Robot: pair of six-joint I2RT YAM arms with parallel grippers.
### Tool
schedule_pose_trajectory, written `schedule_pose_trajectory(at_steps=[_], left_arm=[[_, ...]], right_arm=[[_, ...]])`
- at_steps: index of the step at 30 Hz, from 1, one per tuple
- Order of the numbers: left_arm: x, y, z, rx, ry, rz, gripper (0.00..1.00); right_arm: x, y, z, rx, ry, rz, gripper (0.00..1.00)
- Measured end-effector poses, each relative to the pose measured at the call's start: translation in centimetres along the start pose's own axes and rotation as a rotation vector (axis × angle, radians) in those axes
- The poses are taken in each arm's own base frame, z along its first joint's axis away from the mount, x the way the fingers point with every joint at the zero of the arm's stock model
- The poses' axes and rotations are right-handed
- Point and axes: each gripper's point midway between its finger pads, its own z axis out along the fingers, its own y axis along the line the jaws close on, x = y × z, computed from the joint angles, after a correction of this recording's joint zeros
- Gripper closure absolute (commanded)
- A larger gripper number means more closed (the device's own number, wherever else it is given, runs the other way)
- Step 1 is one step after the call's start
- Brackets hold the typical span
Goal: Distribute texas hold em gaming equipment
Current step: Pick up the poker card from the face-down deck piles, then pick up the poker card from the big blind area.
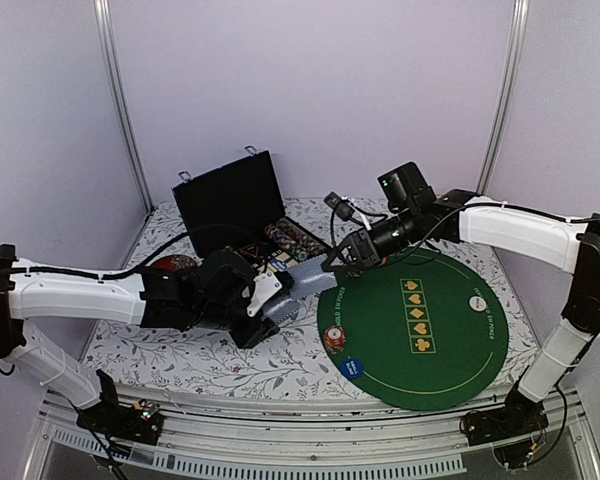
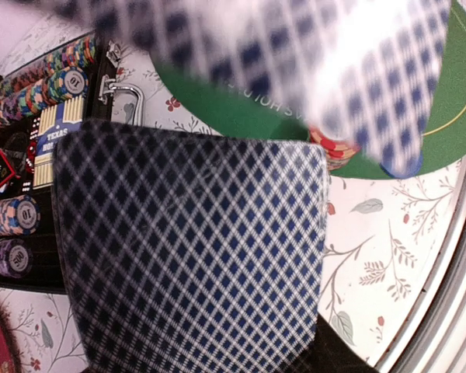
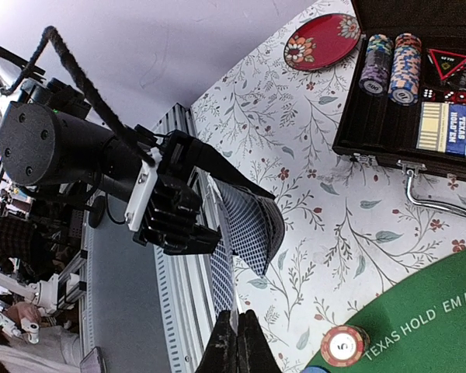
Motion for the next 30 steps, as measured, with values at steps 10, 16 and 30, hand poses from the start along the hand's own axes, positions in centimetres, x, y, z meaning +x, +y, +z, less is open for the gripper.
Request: schedule_pose_trajectory(at_steps=[10,16,30], left_arm=[[0.0,0.2,-0.3,-0.003,-0.012,-0.016,0.46],[0.0,0.2,-0.3,-0.003,-0.013,-0.016,0.45],[-0.3,0.0,-0.1,0.01,-0.038,-0.031,0.45]], right_arm=[[-0.5,-6.2,-13.3,0.235,-0.289,0.141,0.98],[4.8,-15.3,-17.3,0.418,-0.442,0.434,0.98],[9.0,-31.9,-16.8,0.656,-0.744,0.934,0.98]])
